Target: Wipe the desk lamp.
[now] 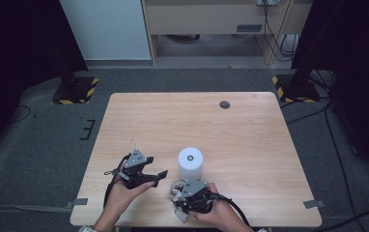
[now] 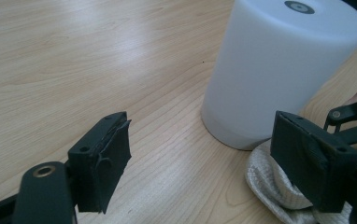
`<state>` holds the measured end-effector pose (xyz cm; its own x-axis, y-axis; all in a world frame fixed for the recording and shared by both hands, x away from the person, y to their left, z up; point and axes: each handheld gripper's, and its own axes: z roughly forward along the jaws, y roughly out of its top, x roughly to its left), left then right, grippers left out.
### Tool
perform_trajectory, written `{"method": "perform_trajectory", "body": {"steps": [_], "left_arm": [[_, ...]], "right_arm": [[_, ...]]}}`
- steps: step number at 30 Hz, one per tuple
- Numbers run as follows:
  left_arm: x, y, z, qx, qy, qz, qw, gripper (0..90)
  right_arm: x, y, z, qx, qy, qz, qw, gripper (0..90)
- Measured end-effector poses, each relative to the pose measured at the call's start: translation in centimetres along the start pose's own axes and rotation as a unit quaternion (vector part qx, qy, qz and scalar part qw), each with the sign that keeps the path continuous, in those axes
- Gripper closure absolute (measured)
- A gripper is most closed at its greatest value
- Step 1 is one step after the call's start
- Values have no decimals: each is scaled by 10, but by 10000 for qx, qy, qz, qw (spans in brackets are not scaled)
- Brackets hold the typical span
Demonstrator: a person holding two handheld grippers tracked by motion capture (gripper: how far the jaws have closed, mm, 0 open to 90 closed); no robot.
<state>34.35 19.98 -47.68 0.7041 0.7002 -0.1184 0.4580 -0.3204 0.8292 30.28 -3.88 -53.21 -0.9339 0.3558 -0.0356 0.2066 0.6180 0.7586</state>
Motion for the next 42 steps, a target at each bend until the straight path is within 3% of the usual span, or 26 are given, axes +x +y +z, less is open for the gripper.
{"method": "perform_trajectory", "body": {"steps": [4, 5, 12, 13, 20, 24, 25, 27, 31, 33, 35, 37, 38, 39, 40, 41, 42], "left_arm": [[2, 0, 0, -15, 57, -68, 10000, 190], [1, 0, 0, -31, 73, -62, 9999, 189], [-2, -1, -1, -47, 69, -6, 10000, 194], [-3, -1, -2, -40, 54, 23, 10000, 209], [-20, -1, 1, 42, -362, 201, 9991, 255], [-30, -2, 3, 80, -568, 295, 9979, 249], [-38, -5, 5, 111, -750, 320, 9966, 226], [-42, -6, 7, 151, -836, 343, 9958, 179], [-56, -13, 21, 604, -1091, 468, 9911, 90], [-60, -16, 27, 859, -1018, 635, 9891, 81], [-61, -18, 29, 930, -1029, 643, 9883, 82], [-62, -23, 38, 1206, -1040, 698, 9848, 101], [-62, -23, 38, 1206, -1040, 698, 9848, 105], [-62, -25, 42, 1342, -1071, 707, 9826, 109], [-62, -25, 42, 1342, -1071, 707, 9826, 116], [-62, -27, 44, 1451, -1072, 802, 9803, 132], [-62, -27, 44, 1451, -1072, 802, 9803, 144]], "right_arm": [[1, 3, -4, 31, -47, 34, 10000, 425], [3, 5, -9, -28, -104, 20, 9999, 347], [10, 8, -30, -190, -150, -52, 9997, 240], [10, 5, -42, -241, -146, -126, 9995, 218], [-9, -10, -78, -285, -371, 112, 9988, 194], [-21, -18, -84, -174, -558, 339, 9977, 208], [-30, -24, -87, -51, -691, 476, 9965, 224], [-39, -30, -90, 61, -816, 613, 9948, 227], [-52, -37, -96, 87, -1000, 873, 9911, 234], [-58, -39, -98, 99, -1079, 962, 9895, 236], [-60, -40, -99, 81, -1121, 992, 9887, 237], [-62, -41, -100, 69, -1143, 1037, 9880, 237], [-62, -41, -100, 69, -1143, 1037, 9880, 237], [-63, -41, -99, 69, -1156, 1047, 9877, 238], [-63, -41, -99, 69, -1156, 1047, 9877, 238], [-63, -41, -99, 78, -1158, 1049, 9877, 239], [-63, -41, -99, 78, -1158, 1049, 9877, 239]]}}
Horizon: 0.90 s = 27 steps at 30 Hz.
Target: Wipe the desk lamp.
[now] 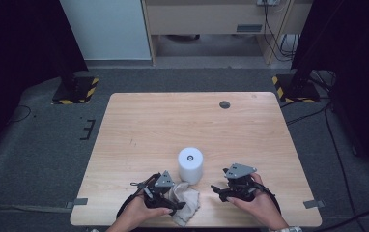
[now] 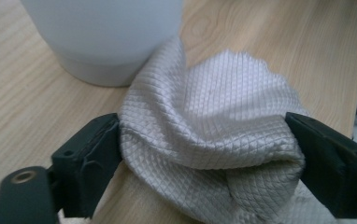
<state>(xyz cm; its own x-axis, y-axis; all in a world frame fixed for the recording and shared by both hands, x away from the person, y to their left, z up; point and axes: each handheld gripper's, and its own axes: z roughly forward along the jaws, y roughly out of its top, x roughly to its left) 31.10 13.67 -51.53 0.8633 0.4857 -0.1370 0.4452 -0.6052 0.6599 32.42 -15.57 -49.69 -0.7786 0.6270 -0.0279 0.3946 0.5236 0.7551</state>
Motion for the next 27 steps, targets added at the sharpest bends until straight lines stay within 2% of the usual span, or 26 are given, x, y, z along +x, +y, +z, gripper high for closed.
{"method": "perform_trajectory", "body": {"steps": [3, 7, 8, 9, 11, 14, 18, 20, 21, 25, 27], "left_arm": [[0, -2, 3, 109, -24, 40, 9999, 183], [-1, -3, 3, 137, 95, 277, 9995, 335], [-1, -3, 3, 137, 95, 277, 9995, 403], [-1, -3, 2, 126, 38, 270, 9995, 403], [-1, -3, 1, 154, -61, 332, 9993, 555], [-2, -2, 0, 142, -127, 366, 9991, 686], [2, -1, -6, 31, -176, 288, 9994, 731], [6, 0, -15, -166, -170, 175, 9996, 735], [10, -1, -22, -267, -122, 124, 9995, 738], [16, -4, -33, -414, 9, 28, 9991, 739], [22, -4, -44, -644, 152, -74, 9978, 740]], "right_arm": [[0, 0, 1, 8, 5, 5, 10000, 239], [-1, 0, 2, 6, -15, 6, 10000, 239], [-1, 0, 2, 6, -15, 6, 10000, 239], [-1, 0, 2, 14, -13, 4, 10000, 239], [0, 0, 1, -4, -24, -3, 10000, 240], [0, 0, 2, -15, -31, -12, 10000, 242], [-1, 1, 1, -32, -27, 0, 10000, 247], [-1, 1, 0, -50, -44, 22, 10000, 247], [-2, 1, 0, -59, -61, 3, 10000, 248], [-2, 3, -1, -95, -94, 18, 9999, 256], [-3, 8, -5, -248, -118, 88, 9996, 262]]}}
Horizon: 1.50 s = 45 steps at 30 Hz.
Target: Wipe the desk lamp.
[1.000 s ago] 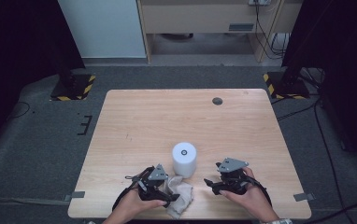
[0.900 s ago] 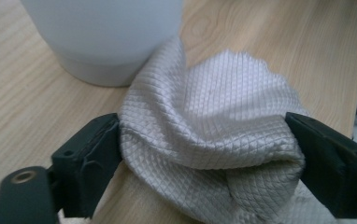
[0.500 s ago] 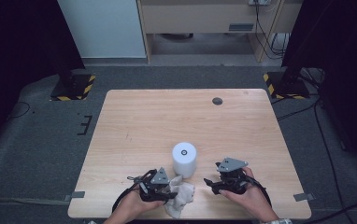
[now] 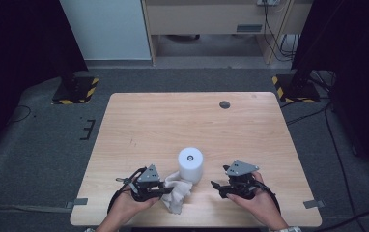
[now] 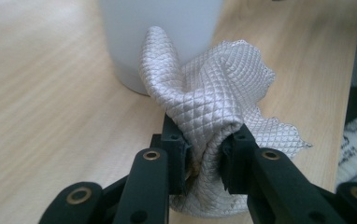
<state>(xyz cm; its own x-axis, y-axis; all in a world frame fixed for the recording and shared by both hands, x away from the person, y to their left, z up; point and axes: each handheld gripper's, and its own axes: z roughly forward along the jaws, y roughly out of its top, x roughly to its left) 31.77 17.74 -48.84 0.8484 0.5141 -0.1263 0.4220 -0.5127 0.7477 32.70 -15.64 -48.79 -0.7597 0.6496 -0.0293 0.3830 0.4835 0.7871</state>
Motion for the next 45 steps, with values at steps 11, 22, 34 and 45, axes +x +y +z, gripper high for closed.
{"method": "perform_trajectory", "body": {"steps": [11, 22, 34, 45], "left_arm": [[5, 7, -15, -494, 357, -47, 9981, 740], [2, 21, -22, -1000, 751, -70, 9921, 740], [0, 33, -11, -1029, 788, 0, 9916, 740], [2, 29, 15, -506, 704, 103, 9962, 740]], "right_arm": [[1, 22, -2, -502, 291, 311, 9978, 205], [9, 78, 11, -918, 412, 25, 9949, 301], [1, 84, 34, -849, 666, 304, 9937, 338], [-1, 86, 39, -862, 687, 344, 9933, 338]]}}
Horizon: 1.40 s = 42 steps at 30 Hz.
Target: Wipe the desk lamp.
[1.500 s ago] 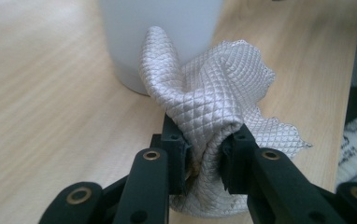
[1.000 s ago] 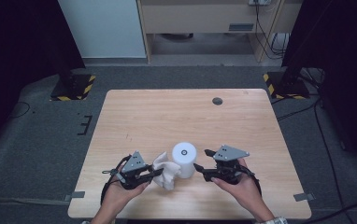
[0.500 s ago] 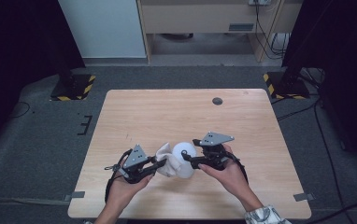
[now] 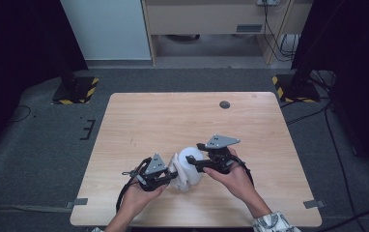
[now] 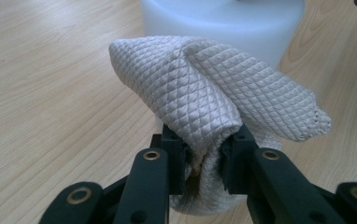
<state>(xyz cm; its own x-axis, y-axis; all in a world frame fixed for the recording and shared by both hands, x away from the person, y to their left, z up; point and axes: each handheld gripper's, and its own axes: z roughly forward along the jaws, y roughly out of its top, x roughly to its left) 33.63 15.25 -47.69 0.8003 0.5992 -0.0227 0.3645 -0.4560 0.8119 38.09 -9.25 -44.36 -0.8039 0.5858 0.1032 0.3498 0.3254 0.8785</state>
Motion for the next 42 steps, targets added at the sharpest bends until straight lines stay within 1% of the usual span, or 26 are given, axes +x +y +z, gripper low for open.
{"method": "perform_trajectory", "body": {"steps": [1, 2, 3, 4, 5, 8, 11, 12, 15, 18, 19, 20, 22, 24, 26, 27, 28, 30, 33, 35, 37, 38, 39, 40, 41, 42], "left_arm": [[0, 2, -4, -152, -26, -26, 9999, 741], [0, 2, -4, -152, -26, -26, 9999, 741], [-2, 6, -11, -378, -76, 10, 9993, 741], [-2, 6, -11, -378, -76, 10, 9993, 741], [-5, 10, -16, -521, -130, 34, 9986, 741], [-7, 11, -15, -457, -142, 52, 9988, 741], [-7, 5, -2, -151, -207, -9, 9997, 740], [-7, 5, -2, -151, -207, -9, 9997, 740], [-6, -1, 7, 99, -238, -68, 9996, 739], [-6, 0, 7, 80, -219, -45, 9997, 739], [-6, 1, 4, -21, -227, -78, 9997, 739], [-6, 1, 4, -21, -227, -78, 9997, 739], [-7, 6, -2, -243, -223, -98, 9994, 739], [-8, 7, -4, -307, -209, -115, 9992, 739], [-8, 8, -3, -280, -190, -110, 9994, 738], [-8, 7, 1, -196, -192, -140, 9995, 738], [-8, 7, 1, -196, -192, -140, 9995, 738], [-7, 5, 12, 1, -223, -198, 9996, 738], [-10, 2, 27, 315, -282, -89, 9991, 738], [-12, 2, 27, 317, -306, -38, 9990, 738], [-17, 6, 22, 175, -362, -5, 9992, 738], [-17, 6, 22, 175, -362, -5, 9992, 738], [-21, 12, 15, -19, -381, 2, 9993, 738], [-21, 12, 15, -19, -381, 2, 9993, 737], [-26, 18, 8, -258, -453, -7, 9986, 737], [-26, 18, 8, -258, -453, -7, 9986, 737]], "right_arm": [[0, 1, 0, 44, -1, -23, 10000, 338], [0, 1, 0, 44, -1, -23, 10000, 338], [0, 3, 0, 106, -3, -40, 9999, 339], [0, 3, 0, 106, -3, -40, 9999, 339], [1, 5, 2, 152, -19, -65, 9999, 339], [1, 7, 2, 203, -25, -75, 9998, 339], [1, 11, 2, 332, -34, -145, 9993, 340], [1, 11, 2, 332, -34, -145, 9993, 340], [-1, 14, 3, 477, 7, -192, 9987, 341], [-2, 16, 3, 530, 31, -174, 9984, 341], [-3, 17, 4, 565, 82, -150, 9983, 341], [-3, 17, 4, 565, 82, -150, 9983, 341], [-6, 17, 4, 588, 141, -111, 9981, 341], [-6, 17, 4, 590, 157, -95, 9981, 341], [-7, 17, 4, 604, 165, -98, 9980, 342], [-7, 17, 3, 621, 139, -85, 9979, 341], [-7, 17, 3, 621, 139, -85, 9979, 341], [-8, 17, 1, 623, 78, -93, 9980, 342], [-12, 16, -3, 649, -17, -101, 9978, 342], [-13, 16, -3, 656, -6, -112, 9978, 342], [-14, 15, -4, 656, 41, -73, 9978, 341], [-14, 15, -4, 656, 41, -73, 9978, 341], [-15, 15, -4, 643, 43, -58, 9979, 341], [-15, 15, -4, 641, 46, -58, 9979, 341], [-15, 15, -4, 635, 47, -58, 9980, 341], [-15, 15, -4, 635, 47, -58, 9980, 341]]}}
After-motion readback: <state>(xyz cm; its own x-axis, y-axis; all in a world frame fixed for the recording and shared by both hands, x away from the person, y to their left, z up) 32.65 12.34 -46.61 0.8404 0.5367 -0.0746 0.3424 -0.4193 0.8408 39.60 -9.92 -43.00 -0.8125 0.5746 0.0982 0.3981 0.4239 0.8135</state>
